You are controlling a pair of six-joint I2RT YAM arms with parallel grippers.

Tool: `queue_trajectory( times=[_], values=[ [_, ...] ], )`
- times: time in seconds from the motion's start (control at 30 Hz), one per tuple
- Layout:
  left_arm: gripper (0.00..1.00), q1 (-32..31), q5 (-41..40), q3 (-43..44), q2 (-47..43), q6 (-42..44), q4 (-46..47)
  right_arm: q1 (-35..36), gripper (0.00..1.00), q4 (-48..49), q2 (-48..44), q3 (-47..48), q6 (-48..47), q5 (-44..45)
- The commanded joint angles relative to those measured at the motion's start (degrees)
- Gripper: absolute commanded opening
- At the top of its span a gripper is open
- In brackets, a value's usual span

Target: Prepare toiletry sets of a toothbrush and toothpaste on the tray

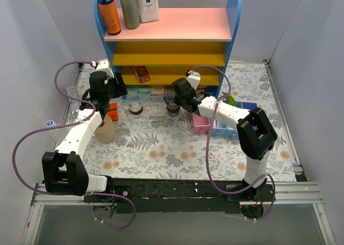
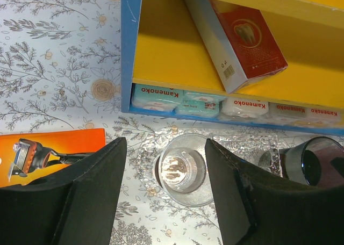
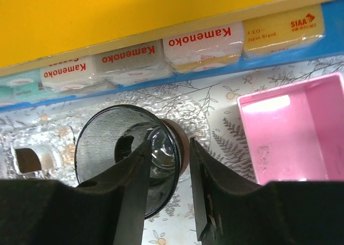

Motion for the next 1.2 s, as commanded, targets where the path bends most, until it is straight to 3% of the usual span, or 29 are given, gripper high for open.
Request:
queue_trajectory(
  times=[0.0,0.1,0.37,0.63,1.17],
  values=[
    [0.6,-0.04,0.0,-0.57,-1.81,0.27,0.29,0.11,0.41,2.1,-2.65,3.47,-10.27,1.65],
    [0.6,-0.04,-0.35,-0.57,-1.89,0.45,0.29,-0.76,0.41,1.66,-3.0,5.05,-17.55,-0.44],
    [0.6,-0.13,-0.97,-0.48,-1.45,0.8,0.11,-6.56,0.41,-5.2,-0.81,11.64,-27.94,-26.37],
    [0.6,-0.04,-0.79,-0.4,-0.75,0.8,0.11,-8.5,0.39,-8.8,0.42,13.66,-33.22,-31.3],
    [0.6,-0.04,-0.53,-0.31,0.04,0.71,-0.15,-8.59,0.35,-13.46,4.47,16.48,-36.74,-29.81]
  ],
)
